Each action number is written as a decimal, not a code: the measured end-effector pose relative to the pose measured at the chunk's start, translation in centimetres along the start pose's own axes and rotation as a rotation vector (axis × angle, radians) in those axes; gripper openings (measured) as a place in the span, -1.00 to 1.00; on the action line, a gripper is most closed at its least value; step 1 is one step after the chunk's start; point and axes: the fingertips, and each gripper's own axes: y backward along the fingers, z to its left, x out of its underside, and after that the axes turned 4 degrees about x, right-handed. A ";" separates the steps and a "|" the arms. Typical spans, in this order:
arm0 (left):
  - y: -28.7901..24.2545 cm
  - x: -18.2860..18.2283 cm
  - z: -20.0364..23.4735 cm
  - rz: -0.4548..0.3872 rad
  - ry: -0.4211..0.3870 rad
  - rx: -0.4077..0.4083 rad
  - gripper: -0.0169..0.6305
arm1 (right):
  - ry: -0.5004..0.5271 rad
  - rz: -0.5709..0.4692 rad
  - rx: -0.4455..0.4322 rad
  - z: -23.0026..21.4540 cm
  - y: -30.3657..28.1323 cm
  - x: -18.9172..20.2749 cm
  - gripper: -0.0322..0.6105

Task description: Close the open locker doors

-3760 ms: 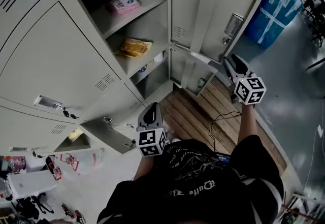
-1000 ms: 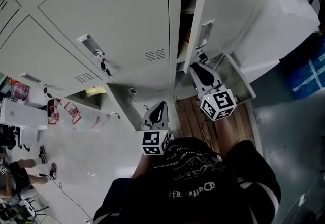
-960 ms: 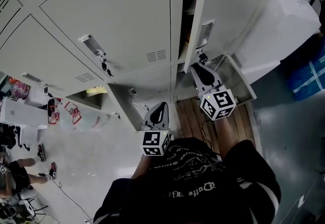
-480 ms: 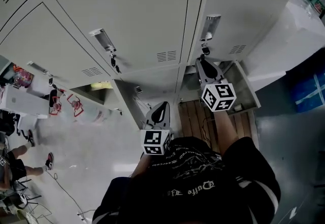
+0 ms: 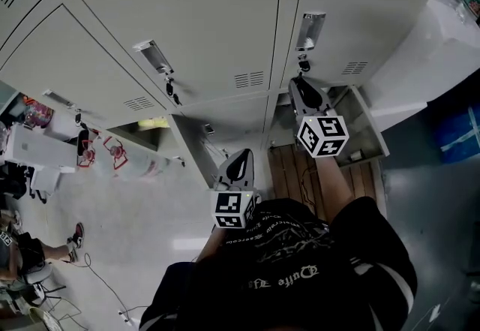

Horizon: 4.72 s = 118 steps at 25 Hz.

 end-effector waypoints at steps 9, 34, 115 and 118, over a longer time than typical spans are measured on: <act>-0.7 0.7 -2.9 0.021 0.023 0.091 -0.92 | -0.002 0.031 0.069 -2.2 7.3 0.8 -0.50; -2.1 3.1 -10.8 0.100 -0.016 0.274 -0.92 | 0.178 0.447 0.491 -22.1 28.6 8.1 -0.36; 4.5 1.1 2.7 0.009 -0.019 -0.157 -0.92 | 0.222 0.341 -0.098 0.2 -1.2 11.1 -0.79; 4.7 1.1 2.7 0.007 -0.019 -0.159 -0.92 | 0.230 0.339 -0.088 0.1 -1.6 11.0 -0.80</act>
